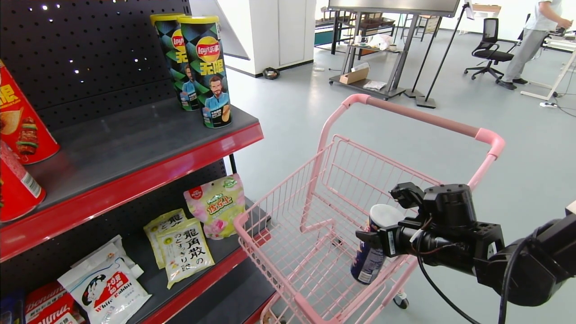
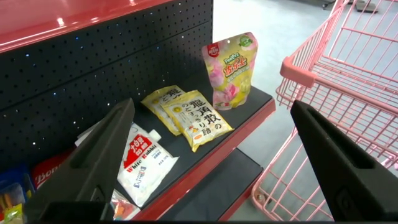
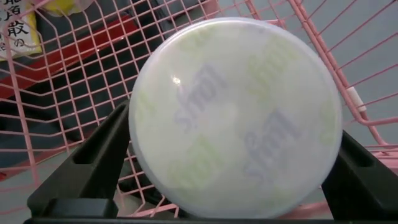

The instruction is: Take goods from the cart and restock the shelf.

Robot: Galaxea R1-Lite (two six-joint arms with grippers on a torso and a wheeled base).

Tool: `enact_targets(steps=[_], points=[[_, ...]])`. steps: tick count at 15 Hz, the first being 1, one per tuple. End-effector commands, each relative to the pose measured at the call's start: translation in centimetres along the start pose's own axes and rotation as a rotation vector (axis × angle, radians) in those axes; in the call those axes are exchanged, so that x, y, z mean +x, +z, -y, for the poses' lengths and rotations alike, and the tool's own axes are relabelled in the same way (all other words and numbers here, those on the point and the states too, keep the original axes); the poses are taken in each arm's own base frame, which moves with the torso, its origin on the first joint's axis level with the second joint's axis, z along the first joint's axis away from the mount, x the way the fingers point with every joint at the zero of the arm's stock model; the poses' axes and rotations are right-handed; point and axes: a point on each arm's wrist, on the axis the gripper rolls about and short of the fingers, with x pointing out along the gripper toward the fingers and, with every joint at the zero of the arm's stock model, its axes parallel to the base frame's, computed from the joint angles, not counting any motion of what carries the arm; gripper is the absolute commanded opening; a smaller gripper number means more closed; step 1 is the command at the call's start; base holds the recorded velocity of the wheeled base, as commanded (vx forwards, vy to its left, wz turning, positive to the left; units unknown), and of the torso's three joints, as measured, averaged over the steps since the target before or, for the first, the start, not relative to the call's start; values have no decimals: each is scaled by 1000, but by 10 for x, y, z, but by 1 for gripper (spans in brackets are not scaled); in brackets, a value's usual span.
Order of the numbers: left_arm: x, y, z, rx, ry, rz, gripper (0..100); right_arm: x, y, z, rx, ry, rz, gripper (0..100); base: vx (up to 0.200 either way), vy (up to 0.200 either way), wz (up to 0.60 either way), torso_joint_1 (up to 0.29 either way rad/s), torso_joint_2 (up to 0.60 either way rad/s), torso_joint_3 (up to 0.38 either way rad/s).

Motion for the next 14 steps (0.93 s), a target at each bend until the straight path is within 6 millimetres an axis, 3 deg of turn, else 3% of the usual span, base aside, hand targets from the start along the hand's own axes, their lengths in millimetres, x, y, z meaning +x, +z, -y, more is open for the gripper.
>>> enact_targets(steps=[1, 2, 3, 7, 9, 11, 12, 13, 14], points=[[0, 0, 0, 1, -2, 0, 100, 0, -1, -1, -1, 3, -3, 100, 0, 0, 0, 0, 0, 0], [0, 0, 0, 0, -1, 0, 100, 1, -2, 0, 0, 0, -9, 100, 0, 0, 0, 0, 0, 0], [0, 0, 0, 1, -2, 0, 100, 1, -4, -1, -1, 2, -15, 0, 0, 0, 0, 0, 0, 0], [0, 0, 0, 1, -2, 0, 100, 0, -4, -5, -1, 12, -10, 0, 0, 0, 0, 0, 0, 0], [0, 0, 0, 1, -1, 0, 100, -2, 6, -7, -6, 4, 51, 0, 0, 0, 0, 0, 0, 0], [0, 0, 0, 1, 1, 0, 100, -12, 26, -11, -12, 0, 143, 0, 0, 0, 0, 0, 0, 0], [0, 0, 0, 1, -2, 0, 100, -24, 53, -14, -14, -5, 249, 0, 0, 0, 0, 0, 0, 0], [0, 0, 0, 1, -1, 0, 100, -31, 65, -15, -20, -12, 295, 0, 0, 0, 0, 0, 0, 0], [0, 0, 0, 1, -1, 0, 100, -53, 89, -17, -36, -21, 349, 0, 0, 0, 0, 0, 0, 0]])
